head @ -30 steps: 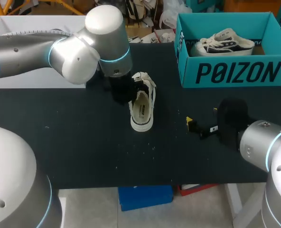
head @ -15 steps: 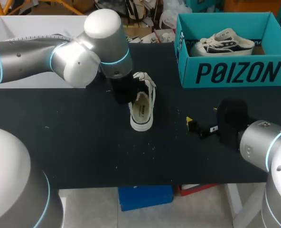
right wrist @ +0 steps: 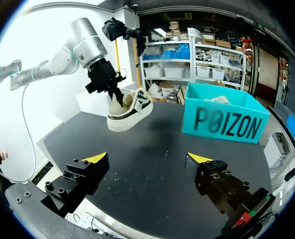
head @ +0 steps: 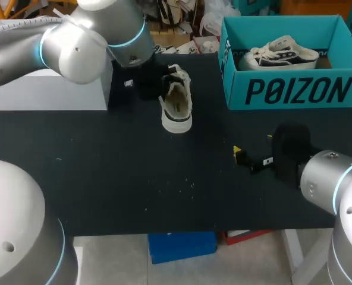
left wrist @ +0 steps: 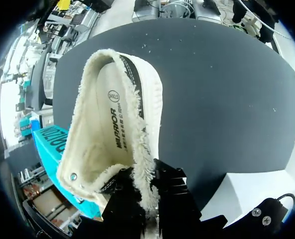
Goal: Take the shoe out of the shoebox, open the shoe tongue, remove and reinsert the insole, then place the shoe into the shoebox
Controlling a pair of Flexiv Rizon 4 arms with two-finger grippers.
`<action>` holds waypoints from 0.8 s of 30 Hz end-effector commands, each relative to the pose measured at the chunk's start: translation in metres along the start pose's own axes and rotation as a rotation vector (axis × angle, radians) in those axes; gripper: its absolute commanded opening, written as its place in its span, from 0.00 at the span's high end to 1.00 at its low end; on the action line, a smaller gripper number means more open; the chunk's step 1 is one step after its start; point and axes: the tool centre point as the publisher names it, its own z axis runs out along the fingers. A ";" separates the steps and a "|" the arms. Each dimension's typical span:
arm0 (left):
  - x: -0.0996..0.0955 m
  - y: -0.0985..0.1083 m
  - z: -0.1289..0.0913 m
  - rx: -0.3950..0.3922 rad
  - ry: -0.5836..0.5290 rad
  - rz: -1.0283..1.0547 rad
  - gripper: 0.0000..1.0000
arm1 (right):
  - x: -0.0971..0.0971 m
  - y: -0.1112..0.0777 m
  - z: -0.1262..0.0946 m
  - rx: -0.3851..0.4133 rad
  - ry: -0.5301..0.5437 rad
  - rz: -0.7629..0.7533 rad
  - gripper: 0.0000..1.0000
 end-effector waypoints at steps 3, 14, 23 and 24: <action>0.012 0.012 -0.094 -0.098 -0.011 -0.083 1.00 | 0.001 -0.001 0.001 -0.005 -0.003 0.002 0.00; 0.110 0.075 -0.156 -0.285 -0.076 -0.546 1.00 | 0.001 -0.001 0.001 -0.005 -0.003 0.002 0.00; 0.187 0.095 -0.167 -0.349 -0.026 -0.798 1.00 | 0.001 -0.001 0.001 -0.005 -0.003 0.002 0.00; 0.195 0.098 -0.168 -0.354 -0.018 -0.820 1.00 | 0.001 -0.001 0.001 -0.005 -0.003 0.002 0.00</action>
